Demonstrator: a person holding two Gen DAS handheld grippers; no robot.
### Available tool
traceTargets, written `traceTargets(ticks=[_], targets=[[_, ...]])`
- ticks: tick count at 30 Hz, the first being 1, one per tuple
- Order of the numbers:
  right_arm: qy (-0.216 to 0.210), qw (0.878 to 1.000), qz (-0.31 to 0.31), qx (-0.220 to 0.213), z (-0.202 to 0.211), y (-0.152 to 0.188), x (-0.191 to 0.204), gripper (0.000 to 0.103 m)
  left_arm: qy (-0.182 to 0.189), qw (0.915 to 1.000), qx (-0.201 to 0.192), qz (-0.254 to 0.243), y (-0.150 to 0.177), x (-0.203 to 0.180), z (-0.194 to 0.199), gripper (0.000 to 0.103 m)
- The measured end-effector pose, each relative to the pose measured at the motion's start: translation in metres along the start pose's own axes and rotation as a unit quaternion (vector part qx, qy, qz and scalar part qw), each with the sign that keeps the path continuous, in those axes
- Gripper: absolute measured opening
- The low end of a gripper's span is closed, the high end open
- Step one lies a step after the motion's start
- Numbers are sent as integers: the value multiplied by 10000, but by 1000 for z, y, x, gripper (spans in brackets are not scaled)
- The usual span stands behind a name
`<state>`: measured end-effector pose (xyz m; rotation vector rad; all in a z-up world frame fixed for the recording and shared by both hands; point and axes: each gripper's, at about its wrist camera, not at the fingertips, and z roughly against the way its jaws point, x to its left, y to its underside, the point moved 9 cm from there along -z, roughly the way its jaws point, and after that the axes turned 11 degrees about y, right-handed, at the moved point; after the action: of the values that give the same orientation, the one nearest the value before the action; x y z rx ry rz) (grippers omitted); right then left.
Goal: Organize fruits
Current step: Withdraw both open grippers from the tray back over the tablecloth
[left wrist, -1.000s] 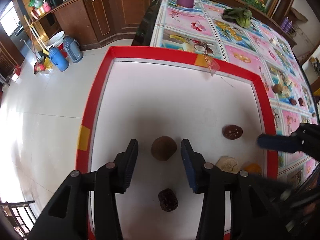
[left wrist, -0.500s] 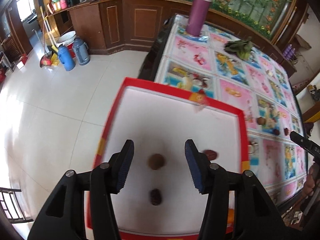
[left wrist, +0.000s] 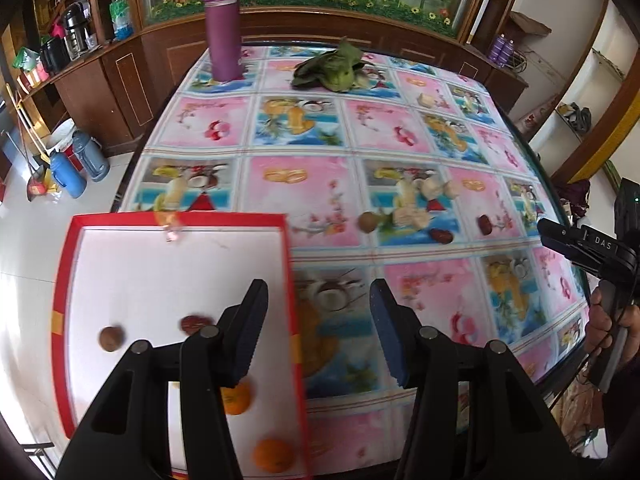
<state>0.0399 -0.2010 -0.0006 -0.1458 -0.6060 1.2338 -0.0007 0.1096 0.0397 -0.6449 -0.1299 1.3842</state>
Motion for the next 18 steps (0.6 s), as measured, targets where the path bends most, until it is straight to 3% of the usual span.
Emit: traceTargets(ticks=[8,11,13,18], targets=[[-801,9964,98,-242,-20,-41,-15,51,-509,9979,-387,32,-9,-40,-29,57],[-1173,9925,-139,-309,-36,-49,-23,51,-478,9977,-474,100,-3,-54,-57,57],[-1438,9880,-274,-495,-42,-55,-24,51,-434,9974,-552,187,-2,-62,-78,57],[-2119,9661,-850,-1206,-41,-73,-29,53,-677,9905,-1194,72,-12,-79,-97,57]])
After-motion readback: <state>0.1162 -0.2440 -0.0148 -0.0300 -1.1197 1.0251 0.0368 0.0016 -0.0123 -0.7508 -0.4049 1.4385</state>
